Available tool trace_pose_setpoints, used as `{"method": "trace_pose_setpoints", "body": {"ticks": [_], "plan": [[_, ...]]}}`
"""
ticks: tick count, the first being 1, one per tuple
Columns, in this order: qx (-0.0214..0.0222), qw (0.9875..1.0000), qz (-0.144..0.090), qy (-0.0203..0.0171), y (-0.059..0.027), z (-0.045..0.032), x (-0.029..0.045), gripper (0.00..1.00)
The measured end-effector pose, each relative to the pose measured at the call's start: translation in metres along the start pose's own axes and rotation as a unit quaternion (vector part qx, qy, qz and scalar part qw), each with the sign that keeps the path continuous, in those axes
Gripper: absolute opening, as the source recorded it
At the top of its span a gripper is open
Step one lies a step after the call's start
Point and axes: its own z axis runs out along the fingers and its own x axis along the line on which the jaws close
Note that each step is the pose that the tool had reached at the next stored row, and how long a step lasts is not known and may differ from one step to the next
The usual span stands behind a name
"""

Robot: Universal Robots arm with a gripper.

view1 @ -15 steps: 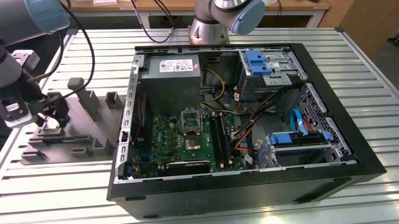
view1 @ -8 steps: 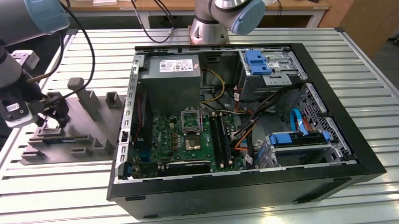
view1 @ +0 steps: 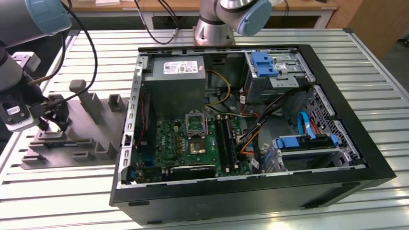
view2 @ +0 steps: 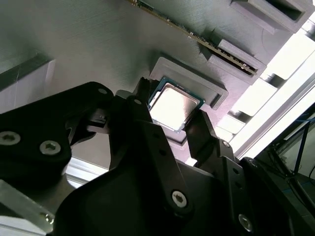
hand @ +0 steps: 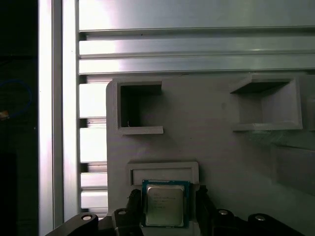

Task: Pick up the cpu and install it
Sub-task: 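Pick up the cpu and move it towards the insertion slot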

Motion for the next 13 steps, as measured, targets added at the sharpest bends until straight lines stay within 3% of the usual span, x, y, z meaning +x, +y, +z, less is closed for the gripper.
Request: {"method": "trace_pose_setpoints", "body": {"ticks": [2,3,13], "plan": [[0.0000,1.0000,0.000,0.0000,0.0000,0.0000,0.0000,0.55],[0.0000,1.0000,0.000,0.0000,0.0000,0.0000,0.0000,0.48],[0.0000,1.0000,0.000,0.0000,0.0000,0.0001,0.0000,0.47]]}}
